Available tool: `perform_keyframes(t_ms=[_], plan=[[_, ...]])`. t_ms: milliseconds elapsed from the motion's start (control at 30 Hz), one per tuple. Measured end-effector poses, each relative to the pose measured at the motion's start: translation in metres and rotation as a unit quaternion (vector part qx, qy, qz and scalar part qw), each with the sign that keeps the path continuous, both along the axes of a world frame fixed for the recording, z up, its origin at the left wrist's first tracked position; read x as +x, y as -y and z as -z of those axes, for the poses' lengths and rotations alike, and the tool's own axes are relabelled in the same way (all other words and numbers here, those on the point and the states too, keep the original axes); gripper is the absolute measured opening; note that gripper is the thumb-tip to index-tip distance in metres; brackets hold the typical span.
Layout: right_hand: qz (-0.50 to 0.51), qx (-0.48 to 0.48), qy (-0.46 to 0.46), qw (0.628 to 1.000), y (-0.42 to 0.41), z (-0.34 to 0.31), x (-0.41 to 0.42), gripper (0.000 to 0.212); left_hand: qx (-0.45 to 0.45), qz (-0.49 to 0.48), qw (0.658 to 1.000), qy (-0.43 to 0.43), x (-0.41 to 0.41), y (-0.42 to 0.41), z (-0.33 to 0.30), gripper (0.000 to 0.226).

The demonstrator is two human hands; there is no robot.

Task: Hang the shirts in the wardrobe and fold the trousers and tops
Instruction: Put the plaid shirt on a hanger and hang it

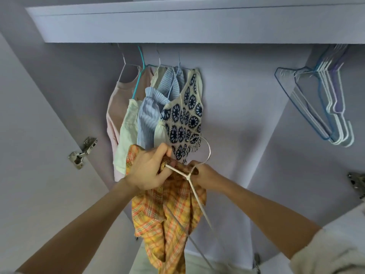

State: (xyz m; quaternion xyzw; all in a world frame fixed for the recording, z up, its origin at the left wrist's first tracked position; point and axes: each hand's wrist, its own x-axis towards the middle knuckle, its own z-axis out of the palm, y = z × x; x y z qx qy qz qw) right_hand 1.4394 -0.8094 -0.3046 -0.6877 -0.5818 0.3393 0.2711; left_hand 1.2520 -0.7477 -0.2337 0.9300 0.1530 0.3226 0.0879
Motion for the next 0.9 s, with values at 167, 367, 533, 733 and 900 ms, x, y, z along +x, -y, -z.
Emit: perform_keyframes(t_ms=[167,367,533,733,900], plan=[[0.018,0.111,0.081,0.990,0.008,-0.008,0.032,0.019,-0.004,-0.054,0.998,-0.024,-0.018,-0.011,-0.001,0.023],[0.088,0.239,0.090,0.963,0.008,-0.041,0.062,0.017,0.019,-0.129,0.985,-0.113,-0.022,-0.030,-0.001,0.058],[-0.021,0.140,0.217,0.966,0.033,-0.053,0.081,0.041,-0.007,-0.200,0.970,-0.139,-0.026,-0.041,0.002,0.042],[0.122,0.082,0.269,0.952,0.035,-0.029,0.115,0.028,-0.222,-0.159,0.955,-0.112,-0.010,-0.033,0.004,0.044],[0.247,0.072,0.187,0.948,0.030,-0.032,0.122,0.025,-0.185,-0.278,0.935,-0.116,0.003,-0.037,0.001,0.043]])
